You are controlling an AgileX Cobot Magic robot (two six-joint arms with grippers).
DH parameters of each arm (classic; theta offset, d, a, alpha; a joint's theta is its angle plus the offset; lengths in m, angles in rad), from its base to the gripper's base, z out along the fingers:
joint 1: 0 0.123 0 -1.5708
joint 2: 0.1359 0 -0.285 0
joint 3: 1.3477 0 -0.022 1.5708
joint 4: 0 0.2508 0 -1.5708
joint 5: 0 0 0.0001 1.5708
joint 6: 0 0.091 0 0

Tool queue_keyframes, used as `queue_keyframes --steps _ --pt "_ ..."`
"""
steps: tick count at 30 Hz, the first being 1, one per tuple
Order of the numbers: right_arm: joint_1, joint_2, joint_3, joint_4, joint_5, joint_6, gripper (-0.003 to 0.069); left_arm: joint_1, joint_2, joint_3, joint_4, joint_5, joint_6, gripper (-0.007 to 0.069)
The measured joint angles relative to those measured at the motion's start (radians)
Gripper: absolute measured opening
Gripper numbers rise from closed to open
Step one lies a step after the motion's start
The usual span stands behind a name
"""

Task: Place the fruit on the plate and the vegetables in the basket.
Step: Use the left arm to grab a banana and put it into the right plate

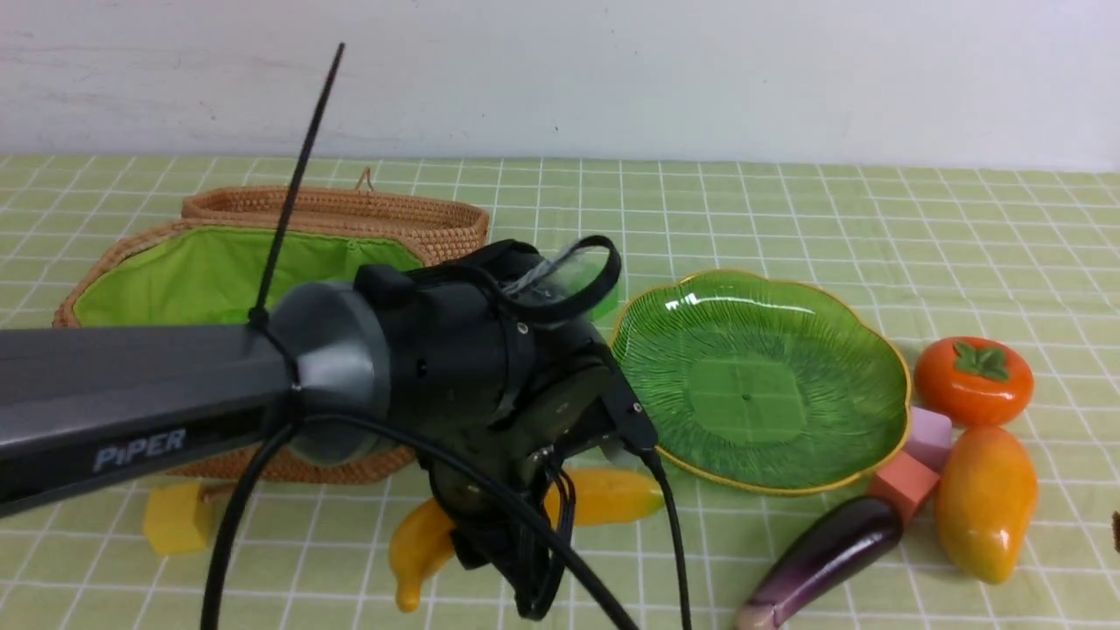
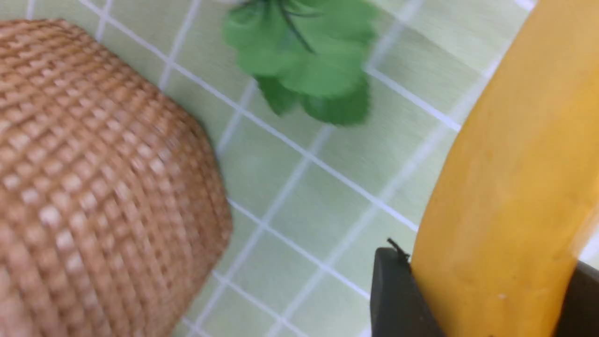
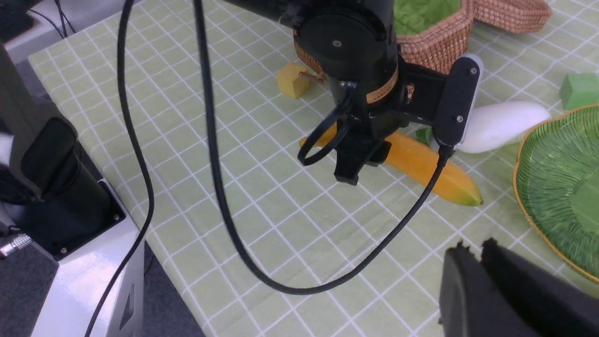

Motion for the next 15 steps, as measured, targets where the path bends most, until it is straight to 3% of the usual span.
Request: queue_keyframes --steps 5,9,15 --pt "0.000 0.000 0.000 -0.033 -0.004 0.016 0.0053 -0.046 -0.062 -0.009 -0.024 0.013 -0.036 0.0344" --pt "0.000 0.000 0.000 -0.120 -0.033 0.106 0.0053 -0.062 -0.082 -0.067 -0.056 -0.077 -0.097 0.0344" --pt "0.000 0.000 -0.010 -0.347 -0.099 0.322 0.0053 -0.038 0.014 -0.250 -0.108 -0.399 -0.212 0.0344"
